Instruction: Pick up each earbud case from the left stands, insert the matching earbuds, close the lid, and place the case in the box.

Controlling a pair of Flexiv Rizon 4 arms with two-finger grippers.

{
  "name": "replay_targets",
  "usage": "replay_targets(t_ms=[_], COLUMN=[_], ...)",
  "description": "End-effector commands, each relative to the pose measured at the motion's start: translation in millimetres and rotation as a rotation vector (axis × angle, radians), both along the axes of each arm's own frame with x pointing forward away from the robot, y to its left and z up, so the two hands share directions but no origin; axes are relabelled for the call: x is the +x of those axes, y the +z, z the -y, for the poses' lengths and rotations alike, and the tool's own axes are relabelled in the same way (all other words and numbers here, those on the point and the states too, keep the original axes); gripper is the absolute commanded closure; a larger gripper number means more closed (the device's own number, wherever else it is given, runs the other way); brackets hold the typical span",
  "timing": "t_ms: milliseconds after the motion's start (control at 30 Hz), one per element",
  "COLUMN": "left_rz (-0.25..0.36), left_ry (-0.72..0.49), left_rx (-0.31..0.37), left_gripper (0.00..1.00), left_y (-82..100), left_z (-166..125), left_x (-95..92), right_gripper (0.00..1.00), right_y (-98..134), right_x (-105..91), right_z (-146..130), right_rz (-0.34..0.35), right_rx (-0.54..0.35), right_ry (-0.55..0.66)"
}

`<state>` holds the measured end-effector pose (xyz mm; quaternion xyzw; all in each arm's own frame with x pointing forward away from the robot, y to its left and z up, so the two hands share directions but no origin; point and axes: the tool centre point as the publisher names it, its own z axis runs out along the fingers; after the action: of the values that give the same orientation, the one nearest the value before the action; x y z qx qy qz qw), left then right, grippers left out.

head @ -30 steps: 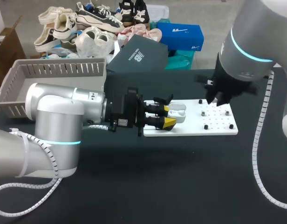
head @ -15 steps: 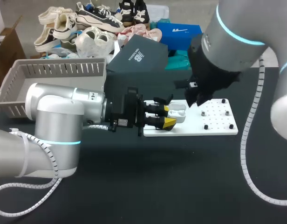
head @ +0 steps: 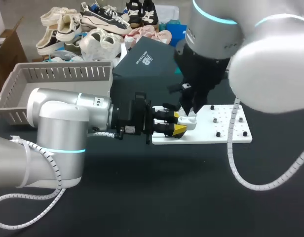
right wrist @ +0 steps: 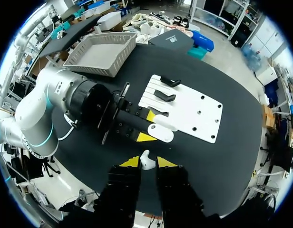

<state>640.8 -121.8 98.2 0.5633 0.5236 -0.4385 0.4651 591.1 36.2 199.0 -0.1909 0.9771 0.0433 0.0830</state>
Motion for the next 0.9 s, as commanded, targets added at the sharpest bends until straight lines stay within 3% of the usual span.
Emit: replay_targets(t_ms=[33,900], left_rz=[0.002,0.002], left_ry=[0.005,0.005], left_rx=[-0.001,-0.001], left_gripper=[1.0,1.0], left_y=[-0.3,-0.3], left_z=[0.1,0.1], left_x=[-1.5,-1.5], right_gripper=[1.0,1.0], right_y=[-6.5,-26.3], right_x=[11.9,26.4], right_z=[-0.2,-5.1], right_rz=[-0.1,-0.089], right_rx=[-0.035,0.009], right_ry=[-0.009,-0.012])
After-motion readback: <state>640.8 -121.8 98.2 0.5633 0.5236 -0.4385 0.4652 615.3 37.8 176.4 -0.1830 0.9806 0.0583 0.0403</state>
